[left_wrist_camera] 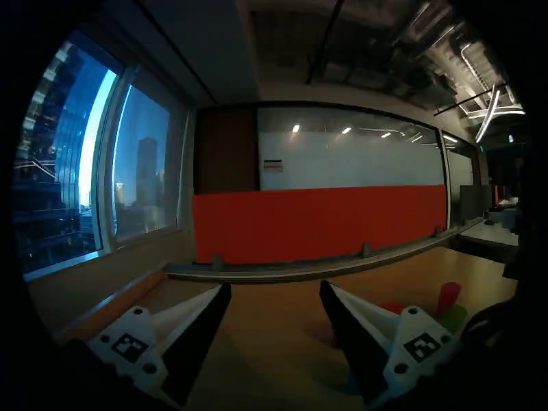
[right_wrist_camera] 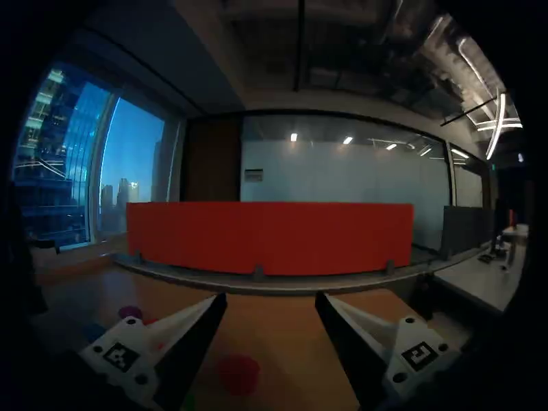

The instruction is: Pour water

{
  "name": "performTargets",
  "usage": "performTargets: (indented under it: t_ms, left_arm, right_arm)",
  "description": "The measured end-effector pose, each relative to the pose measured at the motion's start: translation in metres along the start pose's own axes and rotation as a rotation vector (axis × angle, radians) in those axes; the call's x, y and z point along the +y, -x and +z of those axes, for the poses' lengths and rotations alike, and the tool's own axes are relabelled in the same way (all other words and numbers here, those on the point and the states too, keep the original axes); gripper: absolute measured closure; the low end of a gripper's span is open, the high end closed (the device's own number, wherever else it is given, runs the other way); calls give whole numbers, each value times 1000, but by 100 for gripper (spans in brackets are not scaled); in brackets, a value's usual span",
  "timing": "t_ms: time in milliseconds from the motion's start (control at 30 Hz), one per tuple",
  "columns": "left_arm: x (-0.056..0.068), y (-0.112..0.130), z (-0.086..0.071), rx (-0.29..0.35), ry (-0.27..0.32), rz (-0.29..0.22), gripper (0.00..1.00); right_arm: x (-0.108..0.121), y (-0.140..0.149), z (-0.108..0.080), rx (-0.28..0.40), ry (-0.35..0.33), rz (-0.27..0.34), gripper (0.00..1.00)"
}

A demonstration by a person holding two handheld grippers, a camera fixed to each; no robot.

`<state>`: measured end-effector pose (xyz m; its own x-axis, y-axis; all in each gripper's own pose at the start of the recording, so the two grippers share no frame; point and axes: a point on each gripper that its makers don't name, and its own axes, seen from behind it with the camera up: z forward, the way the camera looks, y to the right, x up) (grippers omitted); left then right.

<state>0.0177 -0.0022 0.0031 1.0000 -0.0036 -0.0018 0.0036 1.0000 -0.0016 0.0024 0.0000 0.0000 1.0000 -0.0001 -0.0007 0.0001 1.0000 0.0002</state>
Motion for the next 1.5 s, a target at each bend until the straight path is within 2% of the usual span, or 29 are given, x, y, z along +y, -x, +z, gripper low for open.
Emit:
performTargets:
  t_ms: [367, 500, 700, 800, 1000, 1267, 1500]
  left_arm:
    - [-2, -81, 8, 58, 28, -8, 4]
    - [-1, -99, 7, 67, 41, -12, 4]
    - [16, -98, 5, 41, 117, -22, 4]
    - [24, -93, 4, 25, 162, -28, 4]
    - [33, -85, 0, -2, 225, -21, 4]
    - [57, -91, -4, 0, 351, -45, 4]
    - [70, -87, -6, -10, 418, -64, 4]
  right_arm:
    - [0, -66, 5, 12, -12, 4, 0]
    - [0, -78, 4, 16, -17, -6, 0]
    - [-12, -76, 0, 9, -67, -17, 0]
    - [-24, -71, -2, 1, -124, -15, 0]
    - [-48, -72, -10, 1, -247, -8, 0]
    - [-75, -81, -21, 7, -387, -12, 0]
    - [-91, -83, -25, -8, -472, 0, 0]
